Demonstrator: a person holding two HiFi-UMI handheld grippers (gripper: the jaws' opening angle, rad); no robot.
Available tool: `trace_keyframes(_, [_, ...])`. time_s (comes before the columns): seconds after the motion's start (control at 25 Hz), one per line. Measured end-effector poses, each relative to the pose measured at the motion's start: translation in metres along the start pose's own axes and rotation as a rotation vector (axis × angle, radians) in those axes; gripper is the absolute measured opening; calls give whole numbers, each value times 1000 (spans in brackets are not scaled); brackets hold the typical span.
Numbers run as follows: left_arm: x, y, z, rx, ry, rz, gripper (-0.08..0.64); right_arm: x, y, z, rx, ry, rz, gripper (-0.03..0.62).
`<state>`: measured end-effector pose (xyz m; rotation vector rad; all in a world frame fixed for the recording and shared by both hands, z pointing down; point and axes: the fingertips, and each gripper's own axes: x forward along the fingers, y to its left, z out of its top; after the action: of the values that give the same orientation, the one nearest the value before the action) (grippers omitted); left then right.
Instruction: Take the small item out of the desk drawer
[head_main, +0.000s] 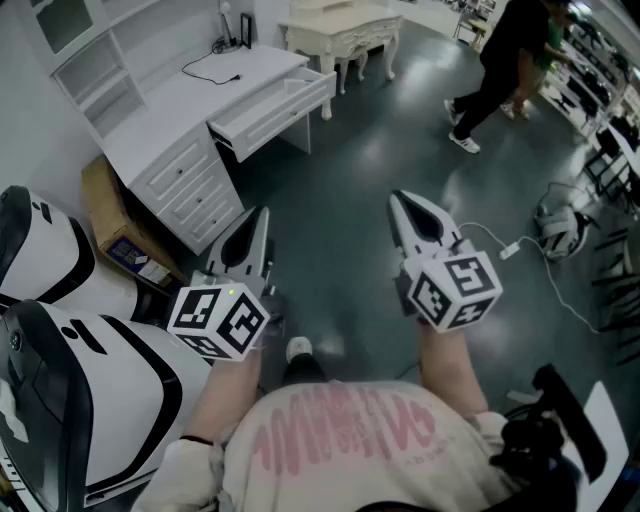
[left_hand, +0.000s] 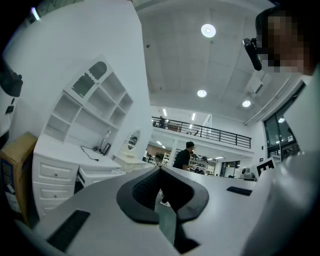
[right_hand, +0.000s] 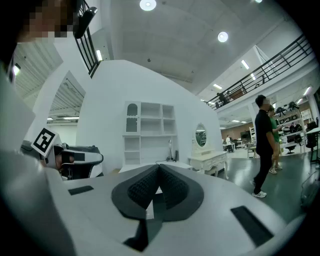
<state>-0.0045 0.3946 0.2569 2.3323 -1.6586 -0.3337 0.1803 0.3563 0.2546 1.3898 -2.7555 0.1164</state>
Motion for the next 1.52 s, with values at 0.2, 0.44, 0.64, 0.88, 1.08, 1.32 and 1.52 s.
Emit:
trace_keyframes(0.2, [14, 26, 13, 3, -13, -5, 28, 33, 6, 6, -15, -8, 7, 15])
trace_keyframes(0.44, [42, 76, 43, 5, -29, -23, 28, 95, 14, 29, -37, -32, 12, 15])
trace_keyframes(0.64, [64, 116, 60, -8, -26, -35, 28, 133, 19, 41, -16, -69, 30, 17])
trace_keyframes(0.88, [91, 148, 58, -38, -26, -55, 28, 169, 4, 26, 17, -54, -2, 17])
trace_keyframes(1.08, [133, 178, 42, -74, 23, -37, 28, 216, -22, 12, 75, -12, 11, 17])
trace_keyframes(1.32, [205, 215, 44, -65, 4, -7, 28, 291, -70, 2, 75, 7, 36, 17])
trace_keyframes(1.52, [281, 239, 55, -93, -17, -16, 28, 367, -121, 2, 110, 23, 59, 17])
